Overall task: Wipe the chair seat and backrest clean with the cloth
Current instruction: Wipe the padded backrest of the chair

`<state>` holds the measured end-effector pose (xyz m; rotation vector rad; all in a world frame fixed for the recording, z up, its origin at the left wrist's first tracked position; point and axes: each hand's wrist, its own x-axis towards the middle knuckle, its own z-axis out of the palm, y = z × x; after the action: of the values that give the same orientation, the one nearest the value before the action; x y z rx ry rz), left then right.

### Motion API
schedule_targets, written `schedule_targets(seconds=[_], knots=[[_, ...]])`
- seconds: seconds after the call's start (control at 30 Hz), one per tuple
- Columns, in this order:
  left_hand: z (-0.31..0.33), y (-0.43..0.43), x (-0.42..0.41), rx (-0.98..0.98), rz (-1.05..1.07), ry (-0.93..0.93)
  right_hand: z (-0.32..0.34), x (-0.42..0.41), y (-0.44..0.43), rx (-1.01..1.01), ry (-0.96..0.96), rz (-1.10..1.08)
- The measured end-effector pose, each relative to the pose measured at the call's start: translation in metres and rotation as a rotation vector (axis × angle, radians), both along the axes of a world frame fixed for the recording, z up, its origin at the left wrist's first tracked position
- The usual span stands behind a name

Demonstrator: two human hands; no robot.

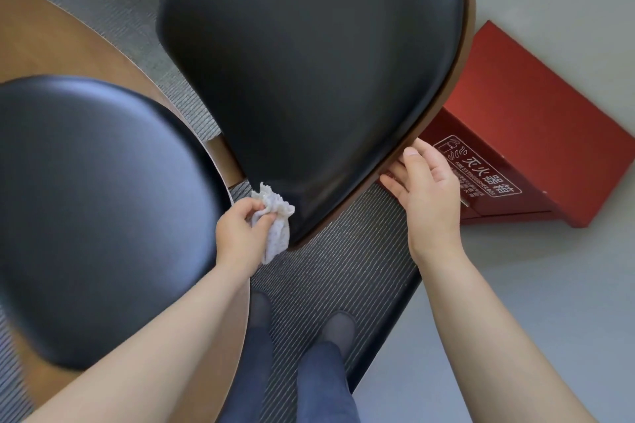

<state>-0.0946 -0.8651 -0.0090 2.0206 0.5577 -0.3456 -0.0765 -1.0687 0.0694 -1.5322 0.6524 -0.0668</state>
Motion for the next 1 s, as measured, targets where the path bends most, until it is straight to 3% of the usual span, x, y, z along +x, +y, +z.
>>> schedule_targets(seconds=[0.37,0.57,1.0], knots=[[0.133,-0.063,0.077,-0.232,-0.094,-0.474,0.025,0.002,-0.004,0.017,0.146,0.027],[0.143,-0.11,0.11,-0.194,-0.193,-0.57,0.041,0.005,-0.012,0.02,0.082,-0.051],[0.121,-0.13,0.111,-0.124,-0.059,-0.653,0.051,0.032,-0.011,0.002,-0.021,-0.12]])
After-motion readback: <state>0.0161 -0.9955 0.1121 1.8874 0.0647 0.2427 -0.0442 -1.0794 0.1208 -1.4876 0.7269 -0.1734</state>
